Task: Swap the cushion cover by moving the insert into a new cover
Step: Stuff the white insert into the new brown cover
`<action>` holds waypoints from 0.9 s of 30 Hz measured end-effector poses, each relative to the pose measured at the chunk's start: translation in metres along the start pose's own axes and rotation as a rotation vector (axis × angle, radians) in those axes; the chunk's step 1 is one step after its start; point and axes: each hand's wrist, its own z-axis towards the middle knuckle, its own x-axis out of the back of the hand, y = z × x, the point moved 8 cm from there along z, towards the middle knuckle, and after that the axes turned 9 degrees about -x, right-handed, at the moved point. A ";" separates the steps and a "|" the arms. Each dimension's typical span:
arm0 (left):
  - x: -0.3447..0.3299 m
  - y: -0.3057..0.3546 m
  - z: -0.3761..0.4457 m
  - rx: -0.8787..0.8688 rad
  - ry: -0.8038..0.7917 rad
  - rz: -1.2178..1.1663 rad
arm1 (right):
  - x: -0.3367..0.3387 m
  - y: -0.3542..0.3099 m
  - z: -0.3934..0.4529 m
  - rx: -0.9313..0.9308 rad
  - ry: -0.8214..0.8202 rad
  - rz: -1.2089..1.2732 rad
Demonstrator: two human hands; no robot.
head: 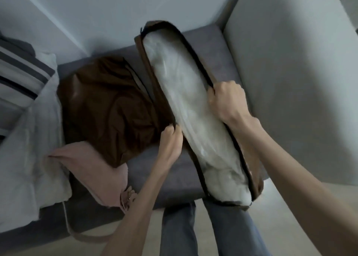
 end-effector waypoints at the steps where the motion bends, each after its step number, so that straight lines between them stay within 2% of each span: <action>1: -0.009 -0.015 -0.002 0.060 -0.018 -0.053 | 0.000 -0.006 -0.001 0.019 0.021 -0.040; 3: -0.032 -0.049 -0.010 0.203 -0.081 -0.231 | -0.015 -0.015 -0.017 0.092 0.024 -0.122; 4: -0.047 -0.067 -0.016 0.298 -0.129 -0.353 | -0.034 -0.021 -0.031 0.150 -0.031 -0.155; 6: -0.078 -0.102 -0.033 0.493 -0.235 -0.533 | -0.085 -0.028 -0.063 0.201 -0.273 -0.178; 8: -0.092 -0.132 -0.045 0.641 -0.283 -0.613 | -0.133 -0.023 -0.092 0.214 -0.557 -0.190; 10: -0.092 -0.158 -0.048 0.761 -0.227 -0.691 | -0.166 -0.007 -0.116 0.234 -0.860 -0.181; 11: -0.087 -0.166 -0.048 0.807 -0.168 -0.728 | -0.174 0.003 -0.124 0.217 -0.965 -0.170; 12: -0.079 -0.172 -0.046 0.837 -0.093 -0.730 | -0.179 0.013 -0.124 0.178 -0.998 -0.160; 13: -0.067 -0.178 -0.044 0.854 0.010 -0.683 | -0.182 0.023 -0.116 0.123 -0.958 -0.149; 15: -0.034 -0.186 -0.034 0.787 0.284 -0.513 | -0.184 0.042 -0.091 -0.003 -0.767 -0.110; 17: -0.005 -0.168 -0.014 0.544 0.424 -0.317 | -0.190 0.057 -0.072 -0.087 -0.640 -0.080; 19: 0.009 -0.136 0.021 0.227 0.378 0.009 | -0.202 0.065 -0.057 -0.111 -0.607 -0.088; 21: 0.014 -0.109 0.063 -0.002 0.307 0.247 | -0.215 0.067 -0.039 -0.125 -0.569 -0.083; 25: 0.027 -0.094 0.157 -0.247 0.316 0.564 | -0.236 0.035 0.022 -0.039 -0.335 0.030; 27: 0.008 -0.112 0.191 -0.310 0.293 0.702 | -0.259 0.021 0.043 0.042 -0.232 0.056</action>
